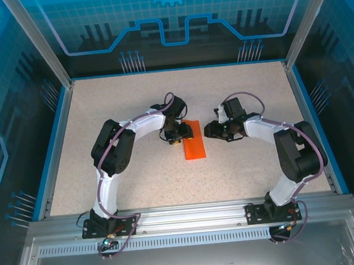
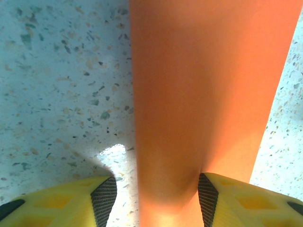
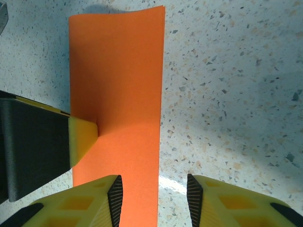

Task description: Fold a paper plane with a square sheet of paper (fold left side to right side)

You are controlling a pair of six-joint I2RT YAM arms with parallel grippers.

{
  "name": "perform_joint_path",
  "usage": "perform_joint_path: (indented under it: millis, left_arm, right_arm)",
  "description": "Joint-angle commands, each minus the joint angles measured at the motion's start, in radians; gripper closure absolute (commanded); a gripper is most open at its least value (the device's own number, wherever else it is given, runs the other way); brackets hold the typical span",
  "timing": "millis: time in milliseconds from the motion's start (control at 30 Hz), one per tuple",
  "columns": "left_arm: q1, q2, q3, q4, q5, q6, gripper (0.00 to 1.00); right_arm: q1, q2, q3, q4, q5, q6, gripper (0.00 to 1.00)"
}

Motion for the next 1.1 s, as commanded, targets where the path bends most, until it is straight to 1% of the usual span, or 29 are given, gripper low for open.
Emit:
perform_joint_path:
  millis: [0, 400, 467, 567, 667, 767, 1067]
  left_arm:
    - [-0.018, 0.121, -0.038, -0.021, -0.054, 0.028, 0.45]
    - [-0.02, 0.125, -0.032, -0.026, -0.056, 0.031, 0.45]
    - [-0.021, 0.124, -0.032, -0.025, -0.056, 0.031, 0.44]
    - [-0.02, 0.125, -0.03, -0.026, -0.056, 0.031, 0.44]
    - [-0.021, 0.127, -0.029, -0.029, -0.058, 0.031, 0.45]
    - [-0.022, 0.127, -0.029, -0.028, -0.058, 0.031, 0.44]
    - [-0.024, 0.127, -0.029, -0.028, -0.058, 0.031, 0.44]
  right_arm:
    - [0.018, 0.008, 0.017, 0.01, -0.024, 0.01, 0.57]
    - [0.032, 0.025, 0.03, 0.012, -0.036, 0.015, 0.58]
    - [0.035, 0.036, 0.036, 0.016, -0.054, 0.018, 0.62]
    - [0.042, 0.063, 0.047, 0.036, -0.096, 0.032, 0.74]
    - [0.052, 0.092, 0.056, 0.058, -0.123, 0.05, 0.84]
    - [0.066, 0.119, 0.073, 0.05, -0.123, 0.05, 0.86]
    - [0.089, 0.197, 0.12, -0.031, -0.074, 0.044, 0.86]
